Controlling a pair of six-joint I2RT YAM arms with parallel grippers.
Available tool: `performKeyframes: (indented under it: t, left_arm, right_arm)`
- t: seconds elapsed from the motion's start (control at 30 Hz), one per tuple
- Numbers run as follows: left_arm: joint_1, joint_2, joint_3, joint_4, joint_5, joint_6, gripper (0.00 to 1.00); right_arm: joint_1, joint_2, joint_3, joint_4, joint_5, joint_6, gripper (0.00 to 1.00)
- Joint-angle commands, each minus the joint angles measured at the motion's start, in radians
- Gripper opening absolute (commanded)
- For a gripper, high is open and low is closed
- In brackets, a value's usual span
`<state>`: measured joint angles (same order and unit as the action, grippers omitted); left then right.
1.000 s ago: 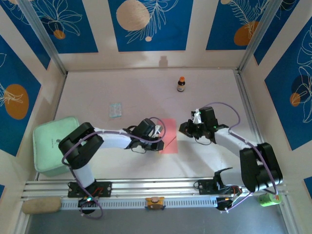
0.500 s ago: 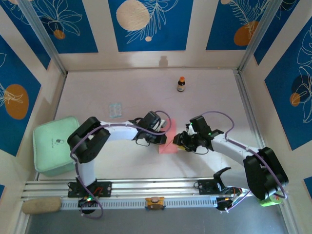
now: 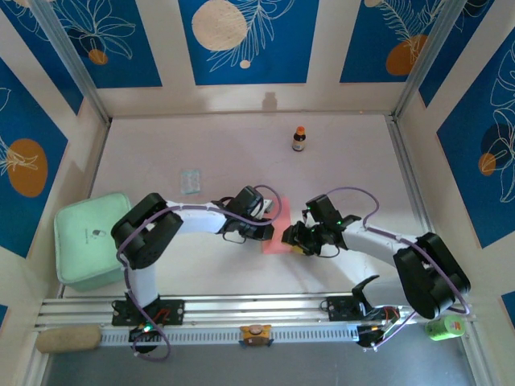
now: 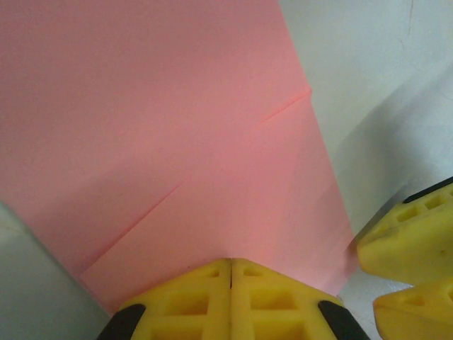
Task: Fold a paper plane with a square sheet of paper (pick it up from the middle)
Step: Turn over the paper at the center of the table.
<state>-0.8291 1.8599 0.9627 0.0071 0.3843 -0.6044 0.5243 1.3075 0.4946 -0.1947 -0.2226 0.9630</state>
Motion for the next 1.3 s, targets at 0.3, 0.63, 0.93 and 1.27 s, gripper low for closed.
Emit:
performKeyframes:
  t: [0.3, 0.63, 0.93, 1.27]
  left_arm:
    - [0.005, -0.011, -0.037, -0.019, -0.004, -0.015, 0.0]
    - [0.004, -0.012, -0.041, -0.01, 0.002, -0.021, 0.0]
    - [0.005, -0.021, -0.042, -0.012, 0.002, -0.022, 0.0]
    - [0.005, -0.029, -0.041, -0.006, 0.006, -0.026, 0.0]
  right_arm:
    - [-0.005, 0.081, 0.008, 0.106, -0.03, 0.034, 0.5]
    - [-0.084, 0.119, 0.04, 0.208, -0.12, 0.013, 0.52]
    - [-0.171, 0.183, 0.053, 0.265, -0.214, -0.047, 0.51]
    - [-0.214, 0.241, 0.053, 0.306, -0.275, -0.07, 0.44]
